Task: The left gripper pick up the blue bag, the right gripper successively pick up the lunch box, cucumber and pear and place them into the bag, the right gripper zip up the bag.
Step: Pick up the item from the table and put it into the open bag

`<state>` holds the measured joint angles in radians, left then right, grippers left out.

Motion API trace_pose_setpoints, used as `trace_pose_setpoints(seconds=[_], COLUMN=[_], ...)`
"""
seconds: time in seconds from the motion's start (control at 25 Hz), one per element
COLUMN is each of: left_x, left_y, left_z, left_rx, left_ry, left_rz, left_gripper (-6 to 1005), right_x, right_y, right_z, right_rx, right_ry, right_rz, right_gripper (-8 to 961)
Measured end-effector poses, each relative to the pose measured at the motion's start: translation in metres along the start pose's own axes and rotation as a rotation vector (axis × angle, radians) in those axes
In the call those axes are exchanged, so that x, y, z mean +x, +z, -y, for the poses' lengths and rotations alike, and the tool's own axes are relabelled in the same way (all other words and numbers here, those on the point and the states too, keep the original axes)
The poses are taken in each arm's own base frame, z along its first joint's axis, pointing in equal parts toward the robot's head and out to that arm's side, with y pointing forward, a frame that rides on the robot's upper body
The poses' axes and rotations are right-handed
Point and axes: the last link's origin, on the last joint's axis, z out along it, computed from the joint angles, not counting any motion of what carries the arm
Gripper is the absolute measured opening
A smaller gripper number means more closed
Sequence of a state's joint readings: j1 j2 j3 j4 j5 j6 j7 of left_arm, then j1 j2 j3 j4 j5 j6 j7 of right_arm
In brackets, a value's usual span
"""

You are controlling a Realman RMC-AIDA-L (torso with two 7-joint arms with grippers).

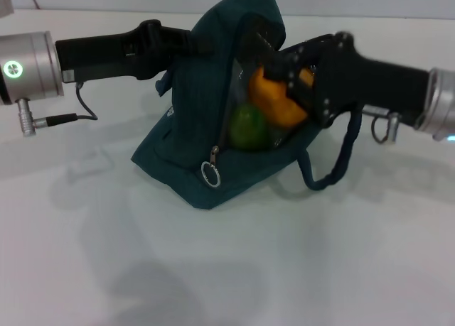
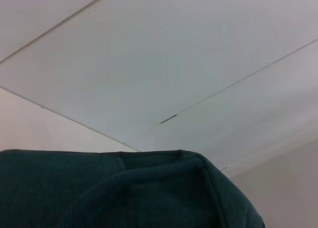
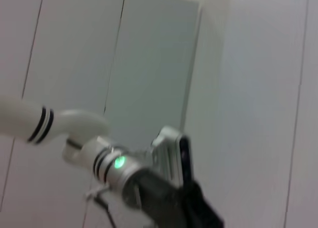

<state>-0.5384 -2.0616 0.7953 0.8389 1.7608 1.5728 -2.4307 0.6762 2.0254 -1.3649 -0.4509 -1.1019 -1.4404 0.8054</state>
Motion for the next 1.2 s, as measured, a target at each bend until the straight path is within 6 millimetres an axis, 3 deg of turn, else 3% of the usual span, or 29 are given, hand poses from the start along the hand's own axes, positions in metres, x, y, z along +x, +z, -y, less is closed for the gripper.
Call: trace_pose_setpoints(seconds=[0.24, 0.56, 0.8, 0.96, 1.2], left_x=[-0.002, -0.006, -0.007, -0.007, -0.007], left_y=[-0.002, -0.005, -0.006, -0.007, -0.007], left_z=[0.001, 0.002, 0.001, 0.002, 0.002], left_rx=[-0.001, -0.009, -0.016, -0.016, -0.016], left_ry=[-0.008, -0.022, -0.024, -0.023, -0.017], left_rz=[0.001, 0.005, -0.003, -0.004, -0.004], left_gripper=[63, 63, 63, 63, 63], right_x=[0.025, 0.034, 0.035, 0.03, 0.026], right_y=[0.001, -0.008, -0.016, -0.028, -0.063], right_z=[-0.006, -0.001, 0.005, 0.001, -0.01], right_rx=[0.004, 0.066, 0.106, 0.137, 0.244], right_ry=[0.013, 0.029, 0.209, 0.235, 0.19], right_rz=[-0.144, -0.194, -0.213, -0.157, -0.072], right_gripper=[136, 151, 163, 170, 181])
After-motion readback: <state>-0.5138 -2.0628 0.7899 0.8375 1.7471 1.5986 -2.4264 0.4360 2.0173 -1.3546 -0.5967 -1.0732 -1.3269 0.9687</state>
